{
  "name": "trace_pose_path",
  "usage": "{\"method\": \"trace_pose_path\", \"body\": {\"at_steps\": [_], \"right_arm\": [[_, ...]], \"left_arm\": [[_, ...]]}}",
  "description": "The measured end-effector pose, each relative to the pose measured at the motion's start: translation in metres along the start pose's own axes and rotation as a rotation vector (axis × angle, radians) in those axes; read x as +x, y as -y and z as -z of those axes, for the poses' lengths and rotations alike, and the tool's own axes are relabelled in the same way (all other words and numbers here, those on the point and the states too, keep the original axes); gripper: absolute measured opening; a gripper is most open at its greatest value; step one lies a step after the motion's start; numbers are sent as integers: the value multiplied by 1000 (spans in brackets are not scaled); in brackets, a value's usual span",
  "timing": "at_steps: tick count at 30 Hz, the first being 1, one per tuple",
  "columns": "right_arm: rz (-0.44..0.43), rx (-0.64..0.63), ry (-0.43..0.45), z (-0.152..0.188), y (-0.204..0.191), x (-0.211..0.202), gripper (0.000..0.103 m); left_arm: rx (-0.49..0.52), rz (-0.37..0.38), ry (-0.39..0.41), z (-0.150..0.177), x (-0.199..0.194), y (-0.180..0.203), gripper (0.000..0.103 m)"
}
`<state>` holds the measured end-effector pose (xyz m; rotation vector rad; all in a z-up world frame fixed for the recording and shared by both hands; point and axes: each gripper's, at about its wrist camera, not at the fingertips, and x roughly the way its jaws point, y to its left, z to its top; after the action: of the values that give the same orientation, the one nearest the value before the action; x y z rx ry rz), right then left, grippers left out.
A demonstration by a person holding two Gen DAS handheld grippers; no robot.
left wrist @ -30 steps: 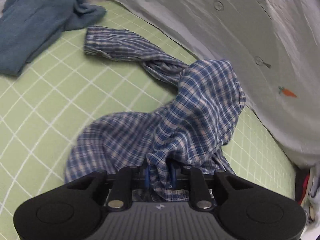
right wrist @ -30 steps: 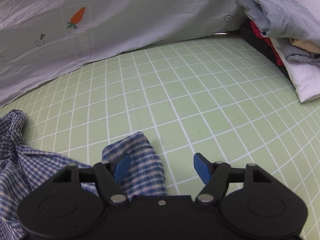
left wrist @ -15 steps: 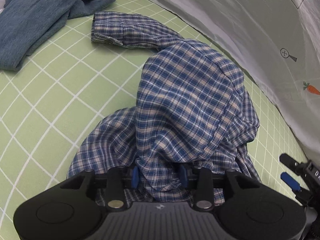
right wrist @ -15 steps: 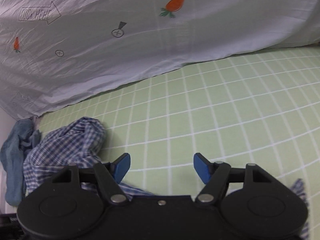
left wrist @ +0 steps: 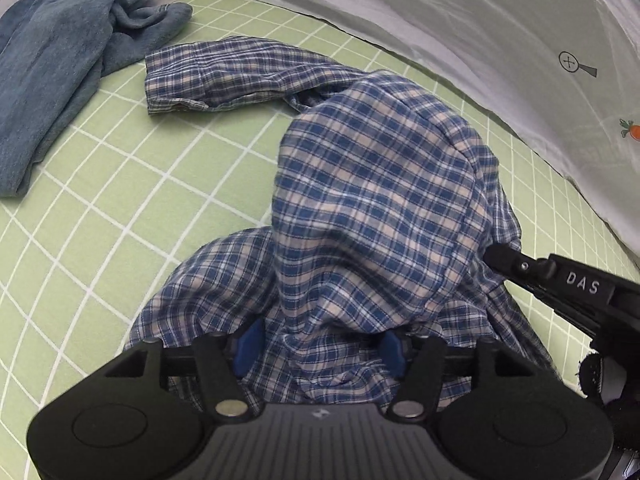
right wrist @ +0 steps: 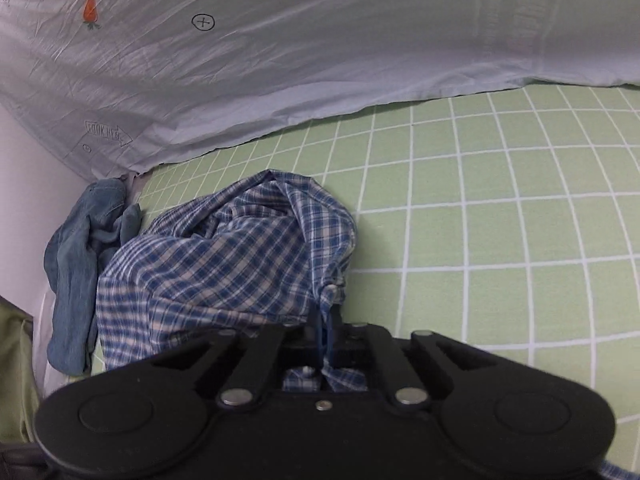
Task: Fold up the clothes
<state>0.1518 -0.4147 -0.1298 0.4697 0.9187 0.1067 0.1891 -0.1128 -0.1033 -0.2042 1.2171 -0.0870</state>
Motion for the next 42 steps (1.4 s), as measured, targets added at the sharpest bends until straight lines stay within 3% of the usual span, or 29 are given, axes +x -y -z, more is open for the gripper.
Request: {"method": "trace_pose_path", "body": {"at_steps": [4, 8, 15, 17, 20, 22, 25, 27, 30, 33, 35, 36, 37, 38, 40, 42], "right_arm": [[77, 7, 32, 15, 23, -26, 2], [187, 62, 62, 45, 59, -68, 1], [322, 56, 16, 100, 80, -130, 2], [332, 49, 28, 97, 80, -133, 4], [342, 49, 66, 86, 81, -137, 23], [332, 59, 126, 70, 83, -139, 47], [318, 24, 152, 43, 85, -124, 66], [309, -33, 131, 28, 83, -105, 68], [299, -114, 88, 12, 80, -76, 68], [281, -166, 54, 4, 75, -51, 65], [265, -190, 39, 1, 73, -40, 55], [257, -198, 35, 0, 73, -36, 44], [250, -203, 37, 0, 74, -34, 22], [244, -206, 40, -1, 76, -33, 15], [245, -204, 47, -1, 82, -36, 4], [321, -191, 69, 1, 91, -45, 3]], "left_arm": [[-29, 33, -13, -2, 1, -5, 77], [-60, 96, -22, 1, -1, -13, 83], [16, 148, -45, 17, -2, 7, 84], [24, 140, -48, 18, -4, 10, 84], [30, 135, -24, 15, -11, 8, 84], [28, 142, 0, 11, -20, 3, 84], [25, 152, 36, 5, -33, -3, 84], [8, 169, 79, 2, -45, -13, 84], [-21, 166, 127, -7, -51, -25, 84], [-15, 86, 97, -15, -35, -30, 83], [-24, 59, 57, -14, -23, -34, 83], [-29, 41, 38, -14, -16, -36, 83], [-20, 26, 31, -13, -12, -36, 82], [-11, 11, 24, -11, -7, -36, 82], [18, -13, 4, -8, 1, -33, 74], [38, -28, 11, -5, 3, -31, 72]]}}
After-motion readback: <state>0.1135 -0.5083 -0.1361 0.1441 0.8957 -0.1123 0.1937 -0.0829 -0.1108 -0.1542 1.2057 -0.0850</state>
